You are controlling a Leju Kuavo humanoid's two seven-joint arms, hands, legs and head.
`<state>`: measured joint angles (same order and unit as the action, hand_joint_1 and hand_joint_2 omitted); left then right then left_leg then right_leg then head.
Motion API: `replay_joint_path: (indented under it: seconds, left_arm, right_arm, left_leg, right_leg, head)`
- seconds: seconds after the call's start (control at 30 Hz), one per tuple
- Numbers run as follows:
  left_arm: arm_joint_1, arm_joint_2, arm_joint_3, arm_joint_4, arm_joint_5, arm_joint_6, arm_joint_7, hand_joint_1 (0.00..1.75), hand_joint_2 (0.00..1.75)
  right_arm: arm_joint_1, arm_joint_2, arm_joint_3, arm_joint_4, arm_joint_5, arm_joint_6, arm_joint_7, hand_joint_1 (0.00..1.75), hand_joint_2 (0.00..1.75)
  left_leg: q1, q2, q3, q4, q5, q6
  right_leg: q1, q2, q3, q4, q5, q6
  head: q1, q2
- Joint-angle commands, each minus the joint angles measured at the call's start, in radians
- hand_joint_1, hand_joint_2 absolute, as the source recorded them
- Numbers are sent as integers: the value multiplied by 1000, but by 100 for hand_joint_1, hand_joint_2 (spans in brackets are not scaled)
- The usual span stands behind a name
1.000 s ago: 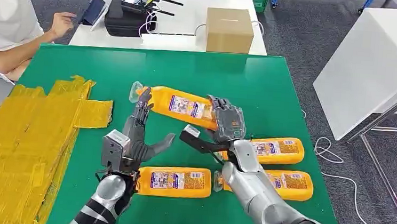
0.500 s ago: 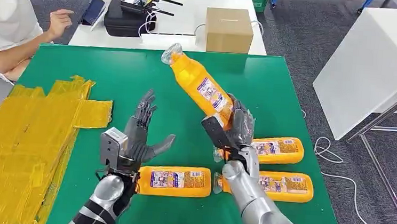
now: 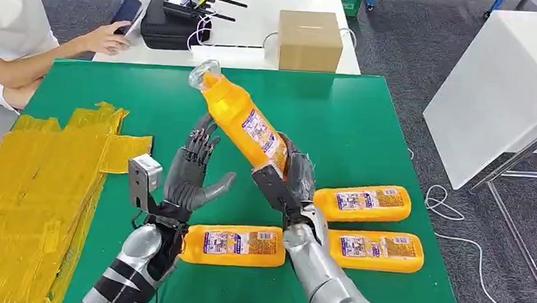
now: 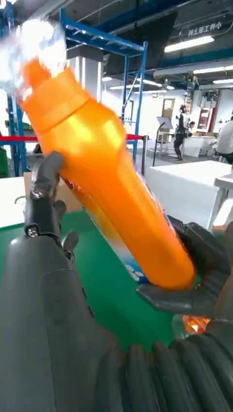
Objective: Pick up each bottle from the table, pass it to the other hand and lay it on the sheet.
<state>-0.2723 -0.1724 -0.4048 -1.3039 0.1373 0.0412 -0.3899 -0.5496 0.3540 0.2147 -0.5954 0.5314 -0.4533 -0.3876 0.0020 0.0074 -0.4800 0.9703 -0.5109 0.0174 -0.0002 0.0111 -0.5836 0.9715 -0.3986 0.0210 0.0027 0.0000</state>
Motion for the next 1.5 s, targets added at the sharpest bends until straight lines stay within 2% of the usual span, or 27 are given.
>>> replay_joint_path:
  seconds: [0.03,0.2,0.4,0.67,0.83,0.87,0.9,1.13,1.5]
  left_arm:
    - [-71,43,9,30,20,-9,12,0,175]
    - [-67,48,23,42,45,-6,13,0,175]
    - [-69,34,41,72,95,-25,7,0,175]
    - [-71,30,57,65,131,-30,14,0,175]
    - [-55,2,129,-4,249,5,15,2,175]
    - [-49,-9,151,-32,277,34,11,161,175]
    - [-46,-12,158,-48,290,44,8,175,175]
    - [-20,-8,176,-135,318,93,-21,175,175]
    - [-10,-2,169,-147,292,130,-50,175,175]
  right_arm:
    - [26,-5,204,-95,-29,21,-5,175,175]
    - [54,-17,310,-168,-24,-6,-6,173,175]
    - [61,-26,423,-153,25,-37,20,175,175]
    - [74,-23,444,-144,21,-54,11,175,175]
    - [72,-33,471,-121,-1,-61,25,175,175]
    - [69,-34,477,-116,-2,-66,27,175,175]
    - [68,-35,479,-114,-4,-68,29,175,175]
    - [68,-44,484,-126,-22,-75,36,175,175]
    - [81,-64,460,-185,-65,-68,29,175,175]
  left_leg:
    - [1,-1,1,0,-1,-1]
    - [1,-1,2,0,-1,-1]
    - [1,-2,2,-1,0,-1]
    - [1,-1,1,-1,0,-1]
    - [1,-1,2,-1,0,-1]
    - [1,-1,1,0,0,-1]
    - [1,-1,2,0,-1,-1]
    - [1,-1,1,0,-1,-1]
    - [2,-3,4,-1,-1,-1]
  right_leg:
    - [1,-1,1,0,0,0]
    - [1,-1,2,0,-1,0]
    - [1,-3,3,-1,-1,0]
    - [1,-2,2,-1,0,0]
    - [1,-2,2,-1,-1,0]
    - [1,-1,2,-1,0,0]
    - [1,-2,2,-1,-1,0]
    - [1,-1,2,-1,0,0]
    - [2,-4,6,-2,-1,1]
  head:
    - [0,0]
    - [0,0]
    - [0,0]
    - [0,0]
    - [0,0]
    - [0,0]
    - [0,0]
    - [0,0]
    - [0,0]
